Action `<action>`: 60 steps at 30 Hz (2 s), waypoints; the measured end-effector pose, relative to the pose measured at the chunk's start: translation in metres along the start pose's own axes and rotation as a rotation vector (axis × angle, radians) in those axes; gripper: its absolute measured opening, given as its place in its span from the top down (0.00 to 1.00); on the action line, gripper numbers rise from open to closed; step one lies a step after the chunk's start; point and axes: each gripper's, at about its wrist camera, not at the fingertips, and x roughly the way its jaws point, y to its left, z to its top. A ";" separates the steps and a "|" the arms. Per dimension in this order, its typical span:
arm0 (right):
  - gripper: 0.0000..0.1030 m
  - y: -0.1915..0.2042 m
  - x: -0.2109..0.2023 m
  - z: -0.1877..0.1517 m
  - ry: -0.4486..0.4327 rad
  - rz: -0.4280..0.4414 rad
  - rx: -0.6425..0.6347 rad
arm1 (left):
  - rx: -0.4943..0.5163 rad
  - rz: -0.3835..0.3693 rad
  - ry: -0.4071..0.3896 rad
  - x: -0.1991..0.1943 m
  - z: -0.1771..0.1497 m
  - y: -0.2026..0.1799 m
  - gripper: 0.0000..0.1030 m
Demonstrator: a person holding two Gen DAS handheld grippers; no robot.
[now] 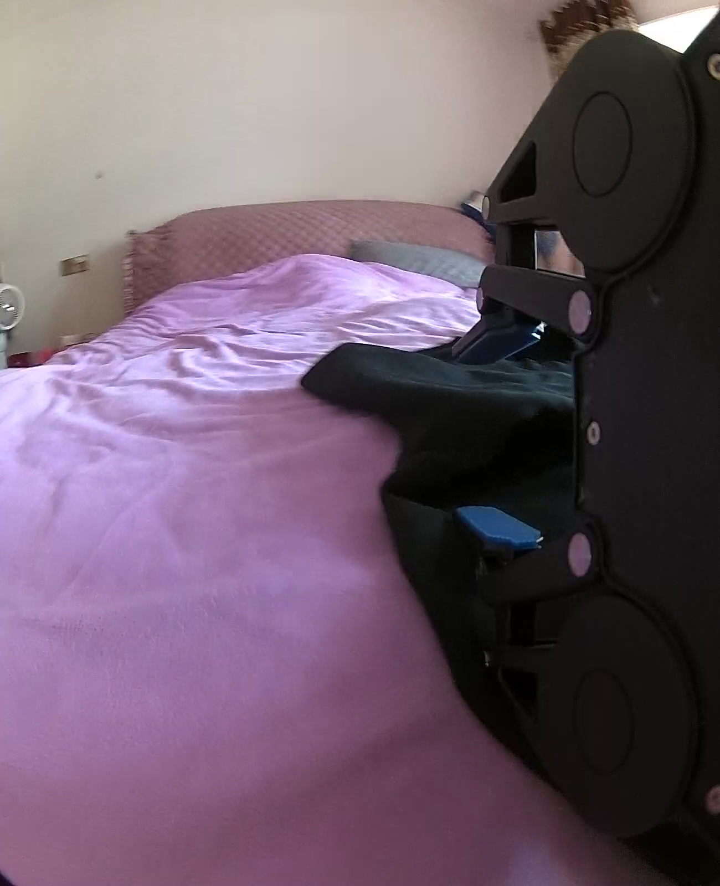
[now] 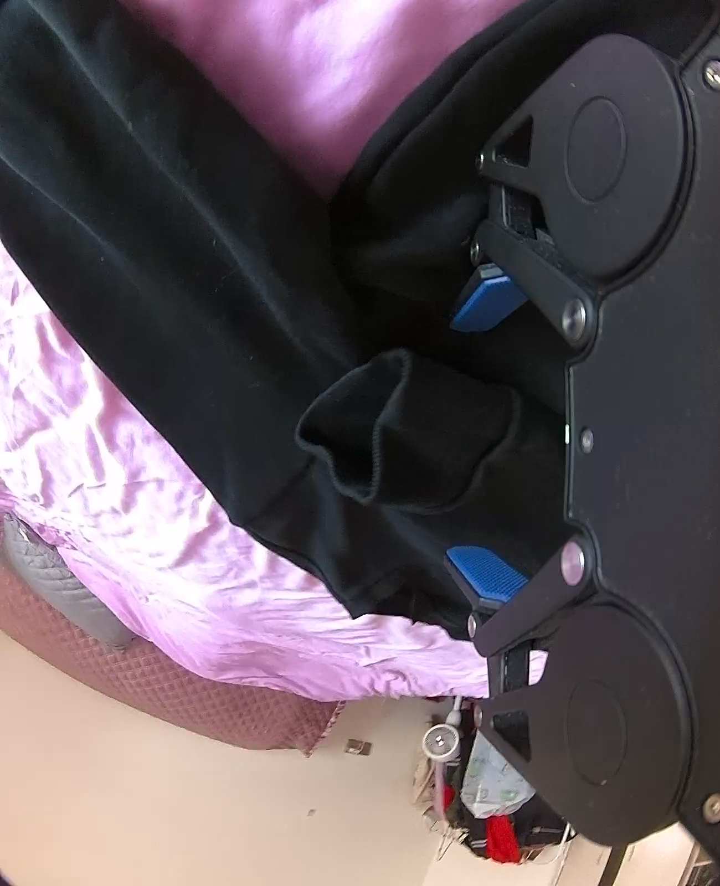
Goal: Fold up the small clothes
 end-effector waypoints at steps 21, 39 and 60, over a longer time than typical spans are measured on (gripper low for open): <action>0.94 -0.042 -0.034 0.004 -0.065 -0.070 -0.025 | 0.142 0.071 -0.141 0.004 -0.012 0.005 0.94; 0.64 0.030 -0.022 0.022 -0.070 0.065 -0.240 | 0.528 0.002 -0.088 -0.019 -0.052 -0.082 0.69; 0.28 -0.074 -0.180 0.079 -0.284 -0.045 -0.136 | 0.723 -0.007 0.230 0.047 -0.142 -0.124 0.50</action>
